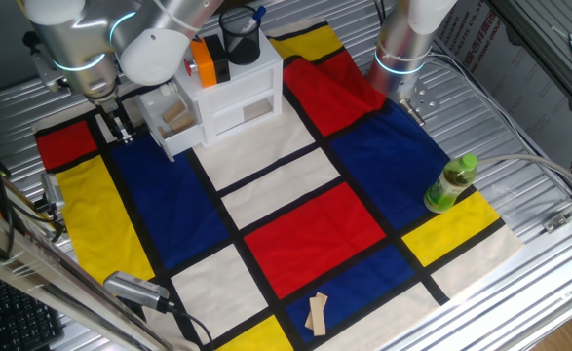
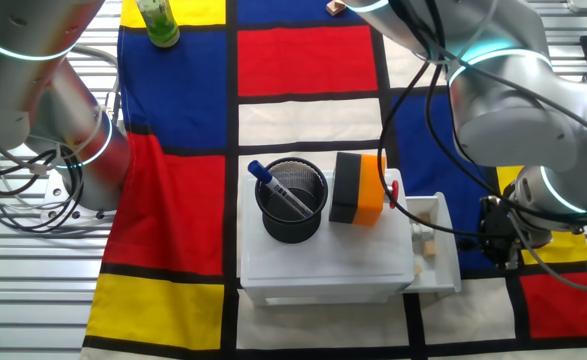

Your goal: Use the gripper to push and close the drawer

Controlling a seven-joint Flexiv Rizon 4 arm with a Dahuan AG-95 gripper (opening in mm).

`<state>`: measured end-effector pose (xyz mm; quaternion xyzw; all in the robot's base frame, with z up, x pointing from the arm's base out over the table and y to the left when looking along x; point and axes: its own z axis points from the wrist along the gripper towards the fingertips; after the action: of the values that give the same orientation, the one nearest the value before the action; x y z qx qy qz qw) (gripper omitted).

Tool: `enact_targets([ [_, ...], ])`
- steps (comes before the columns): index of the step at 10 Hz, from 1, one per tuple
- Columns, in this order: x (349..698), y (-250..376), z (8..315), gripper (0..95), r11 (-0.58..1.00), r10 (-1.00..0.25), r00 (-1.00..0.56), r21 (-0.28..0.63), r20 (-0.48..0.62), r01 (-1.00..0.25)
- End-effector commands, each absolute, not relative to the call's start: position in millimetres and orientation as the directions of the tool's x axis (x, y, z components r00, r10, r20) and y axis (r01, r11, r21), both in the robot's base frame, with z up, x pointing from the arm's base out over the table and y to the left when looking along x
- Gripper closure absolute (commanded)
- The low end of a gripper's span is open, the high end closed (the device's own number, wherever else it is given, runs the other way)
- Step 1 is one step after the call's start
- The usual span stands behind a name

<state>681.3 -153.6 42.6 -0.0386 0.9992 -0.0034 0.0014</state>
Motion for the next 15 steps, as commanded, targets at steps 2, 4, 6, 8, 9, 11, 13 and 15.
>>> enact_targets([
  [2,681.2,-153.3,42.8,95.0,0.997,-0.076,-0.997,-0.007,-0.003,-0.076],
  [4,681.2,-153.3,42.8,95.0,0.997,-0.076,-0.997,-0.006,-0.003,-0.076],
  [6,681.2,-153.3,42.8,95.0,0.997,-0.078,-0.997,-0.006,-0.003,-0.078],
  [8,681.2,-153.3,42.8,95.0,0.997,-0.079,-0.997,-0.005,-0.002,-0.079],
  [9,681.2,-153.3,42.8,95.0,0.997,-0.078,-0.997,-0.005,-0.002,-0.078],
  [11,681.0,-153.5,42.6,95.0,0.997,-0.078,-0.997,-0.004,0.003,-0.078],
  [13,681.0,-153.5,42.6,95.0,0.997,-0.076,-0.997,-0.001,0.018,-0.076],
  [15,680.9,-153.6,42.5,95.0,0.997,-0.082,-0.996,0.007,0.044,-0.082],
])
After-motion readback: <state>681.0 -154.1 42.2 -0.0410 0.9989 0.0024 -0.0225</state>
